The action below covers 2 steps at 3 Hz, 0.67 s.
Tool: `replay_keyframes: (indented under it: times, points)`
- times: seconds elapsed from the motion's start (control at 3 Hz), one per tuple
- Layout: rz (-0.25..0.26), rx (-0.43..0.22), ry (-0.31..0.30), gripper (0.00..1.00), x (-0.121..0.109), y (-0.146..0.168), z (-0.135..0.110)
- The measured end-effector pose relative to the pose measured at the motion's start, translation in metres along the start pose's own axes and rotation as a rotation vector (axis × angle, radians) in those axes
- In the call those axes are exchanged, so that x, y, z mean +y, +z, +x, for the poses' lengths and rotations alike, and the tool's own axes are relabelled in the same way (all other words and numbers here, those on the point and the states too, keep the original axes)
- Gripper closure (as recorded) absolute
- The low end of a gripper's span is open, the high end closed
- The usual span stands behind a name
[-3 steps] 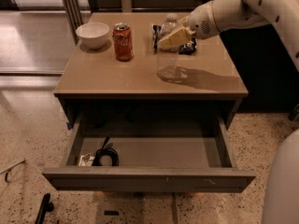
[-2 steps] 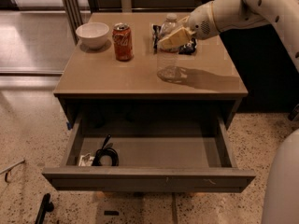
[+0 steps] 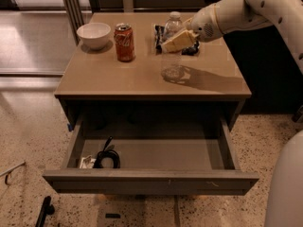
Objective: Pick water bottle from top drawer and place on counter
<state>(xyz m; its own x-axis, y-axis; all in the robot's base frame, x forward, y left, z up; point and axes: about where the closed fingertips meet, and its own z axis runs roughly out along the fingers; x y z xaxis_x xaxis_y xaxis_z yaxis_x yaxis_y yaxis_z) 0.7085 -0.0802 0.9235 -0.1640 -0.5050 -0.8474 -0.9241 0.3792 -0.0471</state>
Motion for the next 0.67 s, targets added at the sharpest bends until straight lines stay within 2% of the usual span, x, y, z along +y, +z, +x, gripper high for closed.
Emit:
replay_keyframes:
  times: [0.33,0.67]
  points:
    - [0.000,0.000,0.000,0.00,0.0000,0.0000,0.0000]
    - [0.000,0.000,0.000,0.00,0.0000,0.0001,0.0000]
